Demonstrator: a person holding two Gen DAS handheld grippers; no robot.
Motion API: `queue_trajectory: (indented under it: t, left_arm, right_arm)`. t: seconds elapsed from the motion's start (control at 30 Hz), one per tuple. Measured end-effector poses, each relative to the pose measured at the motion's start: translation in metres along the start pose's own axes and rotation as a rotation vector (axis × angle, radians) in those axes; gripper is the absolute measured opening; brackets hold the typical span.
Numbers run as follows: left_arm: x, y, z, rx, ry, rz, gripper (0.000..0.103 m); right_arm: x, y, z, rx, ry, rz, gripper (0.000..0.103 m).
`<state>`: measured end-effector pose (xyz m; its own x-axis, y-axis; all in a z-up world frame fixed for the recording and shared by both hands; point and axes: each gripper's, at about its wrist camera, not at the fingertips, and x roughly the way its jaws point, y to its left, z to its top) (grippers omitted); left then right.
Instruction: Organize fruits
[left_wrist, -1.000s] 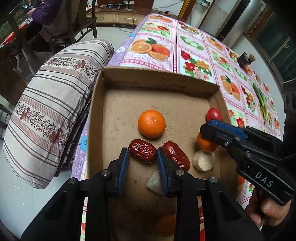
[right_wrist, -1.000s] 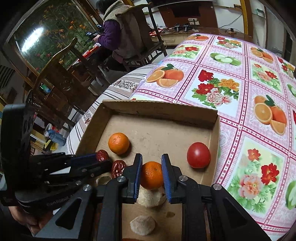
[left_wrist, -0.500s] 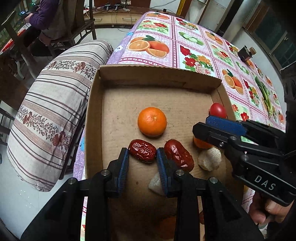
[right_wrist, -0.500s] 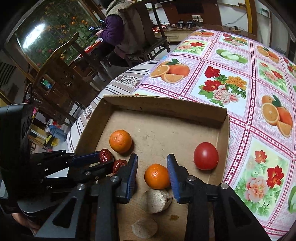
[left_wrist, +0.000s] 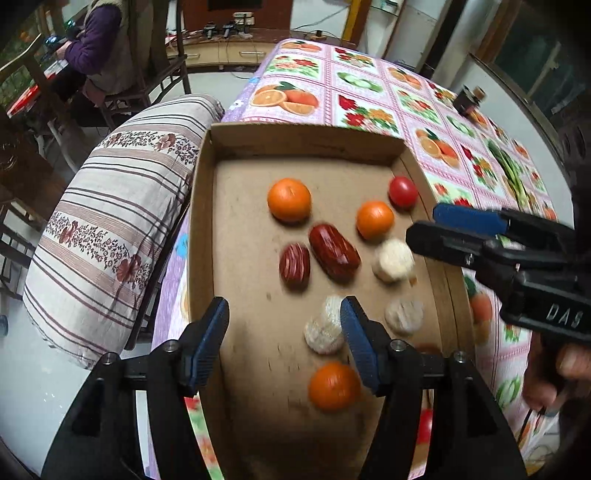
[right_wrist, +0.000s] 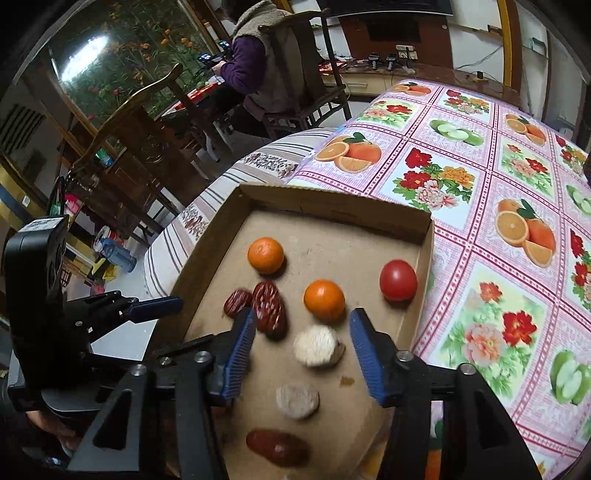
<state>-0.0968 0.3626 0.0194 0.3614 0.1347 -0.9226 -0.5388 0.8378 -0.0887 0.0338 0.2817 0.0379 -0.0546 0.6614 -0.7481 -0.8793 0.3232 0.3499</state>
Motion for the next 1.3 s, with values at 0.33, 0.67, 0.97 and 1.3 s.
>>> queue_trajectory:
  t: [0.33,0.67,0.97,1.3]
  left_arm:
    - [-0.028,-0.003,-0.04,0.04,-0.003,0.02,0.062]
    - [-0.054,0.0,-0.071,0.057,-0.027,0.076,0.062]
    - [-0.072,-0.014,-0.094,0.134,-0.077,0.107,0.068]
    - [-0.075,-0.021,-0.105,0.144,-0.065,0.099,0.068]
  right_arm:
    - [-0.033,0.021,-0.037,-0.125,-0.007,-0.048,0.07]
    - [-0.061,0.043,-0.069,-0.194,-0.025,-0.005,0.084]
    - [-0.073,0.071,-0.102,-0.403,0.017,-0.06,0.087]
    - [-0.07,0.095,-0.127,-0.57,0.08,-0.086,0.089]
